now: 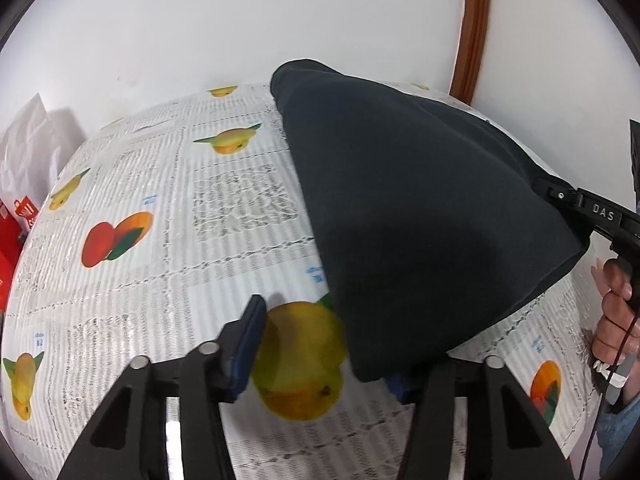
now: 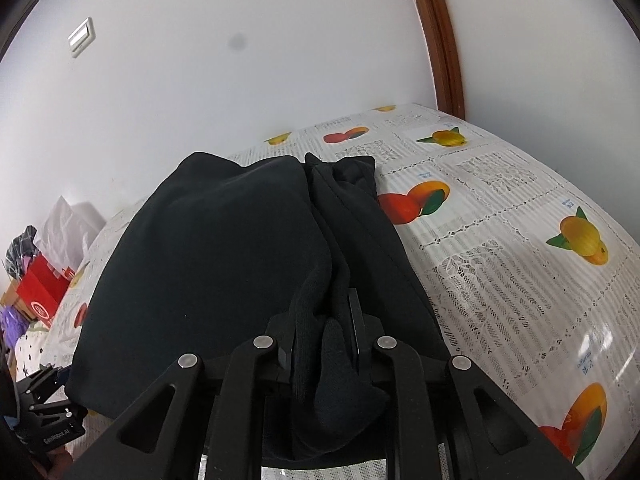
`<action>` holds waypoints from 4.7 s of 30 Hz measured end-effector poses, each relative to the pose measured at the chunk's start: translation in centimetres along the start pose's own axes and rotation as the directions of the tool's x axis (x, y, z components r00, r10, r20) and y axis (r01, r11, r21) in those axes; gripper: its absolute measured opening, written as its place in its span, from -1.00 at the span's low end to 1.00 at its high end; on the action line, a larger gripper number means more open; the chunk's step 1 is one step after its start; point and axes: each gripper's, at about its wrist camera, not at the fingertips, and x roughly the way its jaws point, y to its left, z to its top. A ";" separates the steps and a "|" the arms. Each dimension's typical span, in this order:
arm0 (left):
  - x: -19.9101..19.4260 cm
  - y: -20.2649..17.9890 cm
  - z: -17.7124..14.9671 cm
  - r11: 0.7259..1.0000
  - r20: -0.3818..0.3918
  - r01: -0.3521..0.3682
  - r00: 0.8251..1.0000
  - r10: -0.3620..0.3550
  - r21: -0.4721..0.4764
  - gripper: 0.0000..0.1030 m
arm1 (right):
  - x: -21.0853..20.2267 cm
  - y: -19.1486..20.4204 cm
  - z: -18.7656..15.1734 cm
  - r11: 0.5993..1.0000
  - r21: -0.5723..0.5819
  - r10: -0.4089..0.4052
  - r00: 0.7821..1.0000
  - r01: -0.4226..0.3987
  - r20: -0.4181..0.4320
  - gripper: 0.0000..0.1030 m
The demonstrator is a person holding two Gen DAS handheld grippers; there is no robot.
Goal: Fold small clothes
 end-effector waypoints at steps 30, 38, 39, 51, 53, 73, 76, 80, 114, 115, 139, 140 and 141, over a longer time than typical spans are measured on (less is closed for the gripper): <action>0.9 4.3 -0.1 0.994 -0.017 -0.056 0.998 0.055 -0.096 0.24 | 6.1 8.8 1.6 0.984 -0.125 0.113 0.985 -0.129 -0.127 -0.66; 0.9 3.9 -0.1 0.990 -0.024 -0.106 0.994 0.104 -0.091 0.20 | 3.7 9.7 3.5 0.973 -0.194 0.116 0.991 -0.127 -0.064 -0.71; 0.9 3.9 -0.1 0.990 -0.024 -0.103 0.995 0.101 -0.095 0.20 | 2.5 10.0 3.9 0.967 -0.221 0.125 0.992 -0.127 -0.020 -0.72; 0.7 4.3 -0.4 0.989 -0.023 -0.104 0.994 0.103 -0.105 0.15 | 3.4 2.7 1.7 0.994 -0.109 0.007 0.998 -0.013 -0.056 -0.71; 0.7 4.4 -0.4 0.989 -0.021 -0.103 0.995 0.102 -0.109 0.15 | 3.1 2.9 1.7 0.993 -0.119 0.001 0.999 -0.008 -0.054 -0.70; -6.0 5.1 0.5 0.994 0.087 -0.010 0.996 0.019 -0.112 0.15 | 0.1 5.5 0.0 0.954 -0.292 -0.084 0.996 0.072 -0.029 -0.42; -3.3 5.7 1.6 0.993 0.037 -0.041 0.998 0.046 -0.113 0.16 | 0.7 4.3 -0.8 0.956 -0.274 -0.127 0.990 0.104 -0.067 -0.42; -1.0 6.3 0.8 0.993 -0.032 -0.028 0.999 0.024 -0.118 0.19 | -0.7 3.8 1.1 0.955 -0.279 -0.122 0.990 0.096 -0.075 -0.41; 5.5 8.3 10.3 0.991 -0.036 0.099 0.994 -0.103 -0.088 0.20 | 17.6 8.5 18.7 0.954 -0.136 0.245 0.957 -0.266 -0.155 -0.86; 5.4 8.2 10.3 0.991 -0.036 0.100 0.994 -0.103 -0.087 0.20 | 17.7 8.1 18.6 0.960 -0.127 0.232 0.962 -0.251 -0.144 -0.86; 1.3 8.5 5.3 0.979 -0.054 0.078 0.995 -0.089 -0.191 0.26 | 11.3 4.3 10.9 0.945 -0.054 0.288 0.897 -0.323 -0.335 -0.85; 1.2 8.5 5.4 0.977 -0.056 0.077 0.994 -0.090 -0.198 0.26 | 10.6 4.2 11.1 0.943 -0.074 0.290 0.911 -0.324 -0.294 -0.86; 1.1 8.4 5.3 0.978 -0.060 0.071 0.995 -0.084 -0.198 0.26 | 9.6 3.8 11.2 0.943 -0.095 0.289 0.928 -0.318 -0.234 -0.88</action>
